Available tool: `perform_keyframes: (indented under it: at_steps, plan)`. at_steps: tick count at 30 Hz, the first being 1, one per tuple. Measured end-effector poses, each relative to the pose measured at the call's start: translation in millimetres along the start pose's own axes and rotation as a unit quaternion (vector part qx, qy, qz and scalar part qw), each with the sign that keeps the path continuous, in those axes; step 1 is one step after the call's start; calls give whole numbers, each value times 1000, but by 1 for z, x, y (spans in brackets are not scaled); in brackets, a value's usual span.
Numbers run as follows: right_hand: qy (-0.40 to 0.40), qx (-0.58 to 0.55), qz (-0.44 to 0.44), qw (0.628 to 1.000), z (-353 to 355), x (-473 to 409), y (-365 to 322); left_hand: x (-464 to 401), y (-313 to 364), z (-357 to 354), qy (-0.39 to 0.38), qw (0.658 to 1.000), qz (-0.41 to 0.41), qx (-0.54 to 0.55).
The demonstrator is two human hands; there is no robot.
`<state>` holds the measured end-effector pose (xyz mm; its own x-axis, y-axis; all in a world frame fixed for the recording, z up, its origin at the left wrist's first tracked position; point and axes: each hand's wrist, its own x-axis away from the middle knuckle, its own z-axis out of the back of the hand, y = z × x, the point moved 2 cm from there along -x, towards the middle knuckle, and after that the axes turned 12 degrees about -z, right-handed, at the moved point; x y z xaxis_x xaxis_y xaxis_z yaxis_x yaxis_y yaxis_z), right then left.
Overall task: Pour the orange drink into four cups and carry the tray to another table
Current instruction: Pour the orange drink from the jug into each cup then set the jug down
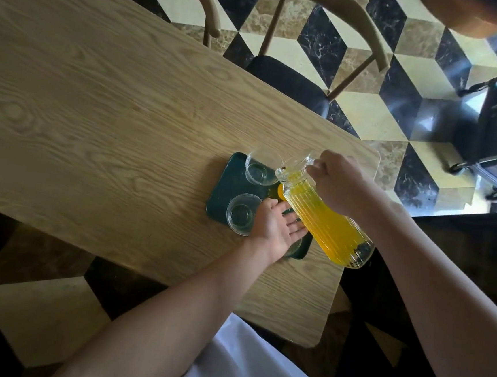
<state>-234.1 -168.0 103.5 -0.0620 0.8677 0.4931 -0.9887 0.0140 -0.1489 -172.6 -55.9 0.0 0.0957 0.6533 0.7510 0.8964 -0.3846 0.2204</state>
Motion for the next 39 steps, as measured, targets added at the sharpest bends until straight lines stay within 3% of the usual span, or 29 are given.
perform_keyframes:
  at_steps: [20, 39]
  plan:
    - [-51, 122, -17, 991, -2, -20, -33, -12, -2, 5, -8, 998, 10, 60]
    - [-54, 139, -4, 989, -6, -27, -39, -7, -2, 2, -15, 997, 26, 75]
